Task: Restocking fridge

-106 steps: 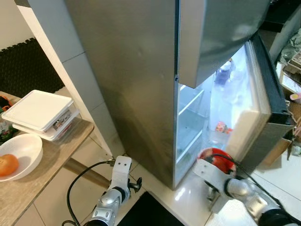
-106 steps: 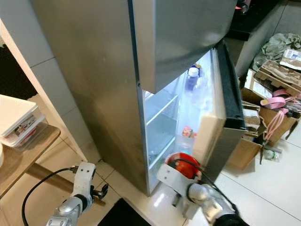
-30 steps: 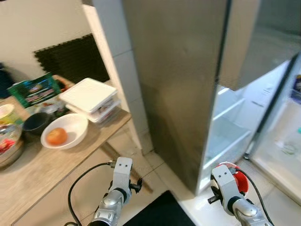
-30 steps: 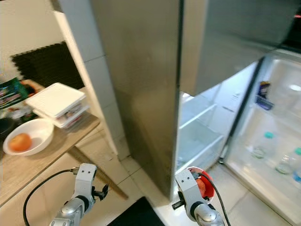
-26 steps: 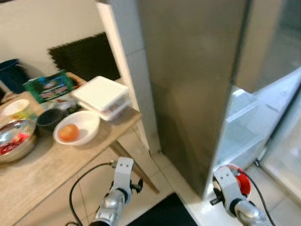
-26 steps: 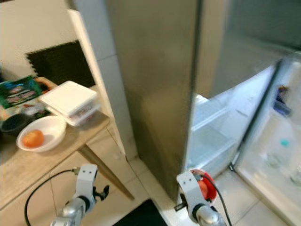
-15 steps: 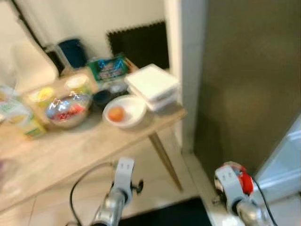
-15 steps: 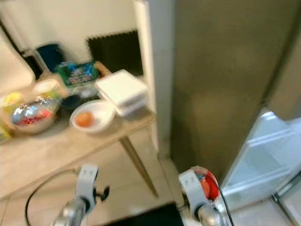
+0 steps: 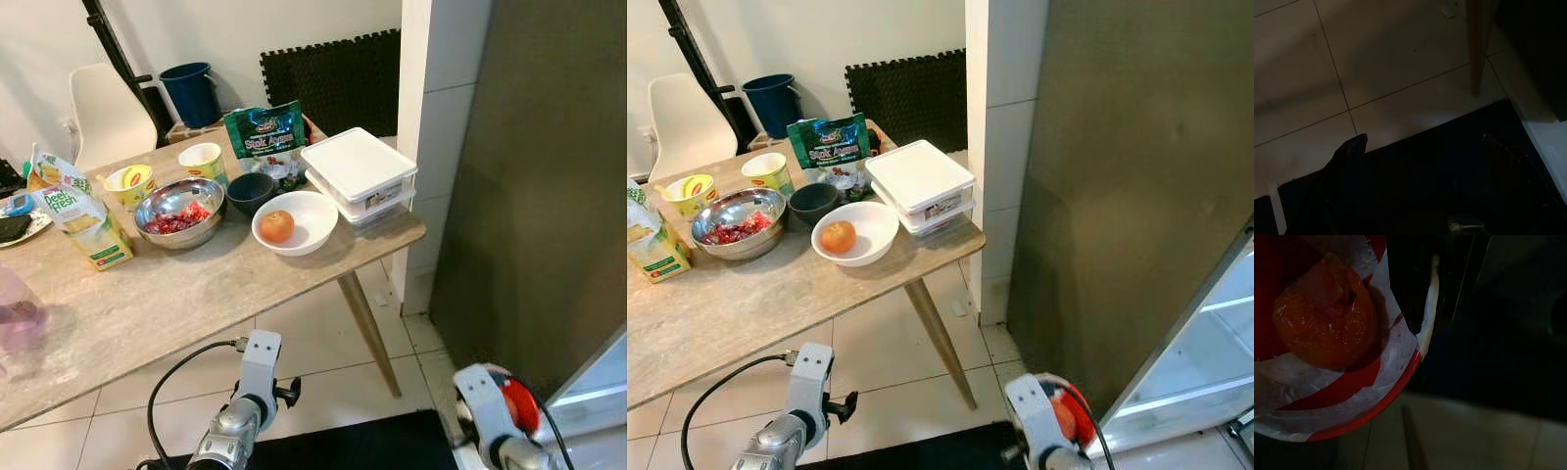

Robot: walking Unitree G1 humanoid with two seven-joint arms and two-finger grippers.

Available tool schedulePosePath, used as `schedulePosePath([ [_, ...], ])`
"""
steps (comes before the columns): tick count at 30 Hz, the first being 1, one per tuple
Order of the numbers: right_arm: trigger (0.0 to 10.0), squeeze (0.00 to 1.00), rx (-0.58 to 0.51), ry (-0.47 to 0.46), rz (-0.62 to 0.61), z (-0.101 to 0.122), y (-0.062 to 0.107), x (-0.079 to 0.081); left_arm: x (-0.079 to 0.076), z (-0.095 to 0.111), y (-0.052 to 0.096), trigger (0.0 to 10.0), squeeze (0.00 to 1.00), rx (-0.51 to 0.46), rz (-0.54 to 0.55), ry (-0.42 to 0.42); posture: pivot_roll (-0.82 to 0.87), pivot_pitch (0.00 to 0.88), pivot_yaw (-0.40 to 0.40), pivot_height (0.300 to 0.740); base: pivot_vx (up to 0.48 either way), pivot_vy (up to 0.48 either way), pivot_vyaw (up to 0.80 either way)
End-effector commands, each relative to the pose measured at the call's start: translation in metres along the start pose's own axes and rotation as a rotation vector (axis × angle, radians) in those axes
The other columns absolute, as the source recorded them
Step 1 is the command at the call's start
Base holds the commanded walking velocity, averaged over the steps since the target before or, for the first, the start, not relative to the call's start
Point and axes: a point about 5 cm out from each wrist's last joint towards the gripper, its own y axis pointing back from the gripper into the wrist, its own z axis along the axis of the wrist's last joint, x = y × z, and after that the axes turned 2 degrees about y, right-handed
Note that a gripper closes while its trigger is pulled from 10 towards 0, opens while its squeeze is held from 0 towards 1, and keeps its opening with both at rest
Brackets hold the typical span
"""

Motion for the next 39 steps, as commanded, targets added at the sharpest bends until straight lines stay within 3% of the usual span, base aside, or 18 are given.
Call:
schedulePosePath([
  [1,10.0,0.00,0.072,-0.010,-0.031,-0.018,0.003,-0.002,-0.001,-0.013,0.003,10.0,0.00,0.032,0.002,0.015,-0.09,0.108,0.089,0.740,0.000,0.000,0.00],
  [4,10.0,0.00,0.083,-0.062,-0.088,-0.027,0.006,-0.007,0.007,-0.022,0.006,10.0,0.00,0.039,0.041,0.060,-0.09,0.106,0.093,0.740,0.000,0.000,0.00],
  [12,10.0,0.00,0.003,-0.110,-0.210,-0.020,0.008,-0.018,0.019,-0.040,0.015,10.0,0.00,0.088,0.081,0.126,-0.09,0.089,0.095,0.740,0.000,0.000,0.00],
  [21,10.0,0.00,-0.008,-0.110,-0.215,-0.014,0.006,-0.017,0.013,-0.055,0.017,10.0,0.00,0.165,0.042,0.141,-0.09,0.084,0.089,0.740,0.000,0.000,0.00],
  [27,10.0,0.00,-0.011,-0.112,-0.214,-0.016,0.006,-0.015,0.013,-0.055,0.018,10.0,0.00,0.161,0.035,0.141,-0.09,0.080,0.087,0.740,0.000,0.000,0.00],
  [39,10.0,0.00,-0.017,-0.118,-0.217,-0.017,0.006,-0.015,0.012,-0.046,0.013,10.0,0.00,0.137,0.021,0.144,-0.09,0.081,0.089,0.740,0.000,-0.311,0.00],
])
